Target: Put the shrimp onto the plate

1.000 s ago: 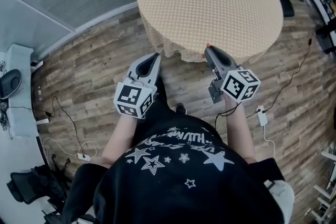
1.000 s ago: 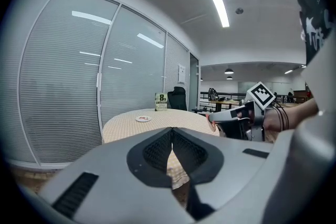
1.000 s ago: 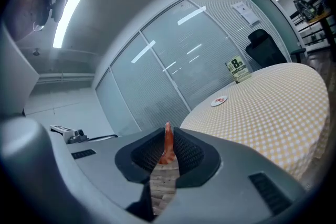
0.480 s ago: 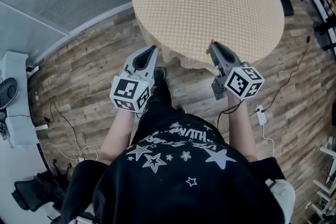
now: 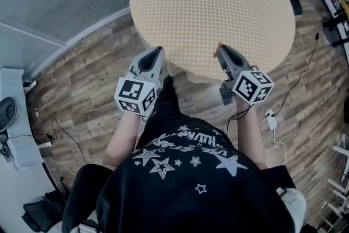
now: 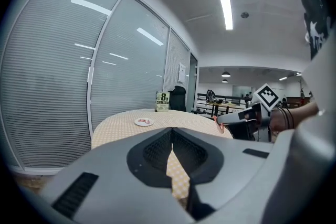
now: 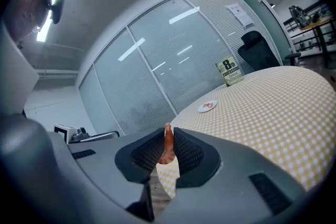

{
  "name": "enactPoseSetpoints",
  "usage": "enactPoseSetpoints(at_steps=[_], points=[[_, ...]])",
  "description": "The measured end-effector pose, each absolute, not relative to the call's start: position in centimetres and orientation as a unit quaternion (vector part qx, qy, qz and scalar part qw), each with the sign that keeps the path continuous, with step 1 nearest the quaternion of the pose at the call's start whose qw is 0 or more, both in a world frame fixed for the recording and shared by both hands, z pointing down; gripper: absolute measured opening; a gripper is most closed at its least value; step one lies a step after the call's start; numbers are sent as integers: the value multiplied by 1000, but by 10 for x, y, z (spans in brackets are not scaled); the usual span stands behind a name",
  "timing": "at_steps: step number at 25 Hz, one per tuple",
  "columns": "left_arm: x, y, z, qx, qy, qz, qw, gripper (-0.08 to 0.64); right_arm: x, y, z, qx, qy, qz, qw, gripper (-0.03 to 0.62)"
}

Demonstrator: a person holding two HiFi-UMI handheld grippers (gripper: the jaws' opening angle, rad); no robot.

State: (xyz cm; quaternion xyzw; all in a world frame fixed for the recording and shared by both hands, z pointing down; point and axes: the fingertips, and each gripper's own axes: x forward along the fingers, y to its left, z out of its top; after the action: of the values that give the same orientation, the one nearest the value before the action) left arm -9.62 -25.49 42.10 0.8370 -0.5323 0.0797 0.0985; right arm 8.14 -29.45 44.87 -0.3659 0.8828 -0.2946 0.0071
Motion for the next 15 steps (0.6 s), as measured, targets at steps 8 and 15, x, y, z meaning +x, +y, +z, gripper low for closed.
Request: enactPoseSetpoints(at_steps=[8,15], points=[[-110,-325,415,859,-496,80,101,9,64,-353,438,-397,867,-301,10,55],[-136,-388,409,869,-478,75,105,9,38,-409,428,-415,859,-299,7,55]])
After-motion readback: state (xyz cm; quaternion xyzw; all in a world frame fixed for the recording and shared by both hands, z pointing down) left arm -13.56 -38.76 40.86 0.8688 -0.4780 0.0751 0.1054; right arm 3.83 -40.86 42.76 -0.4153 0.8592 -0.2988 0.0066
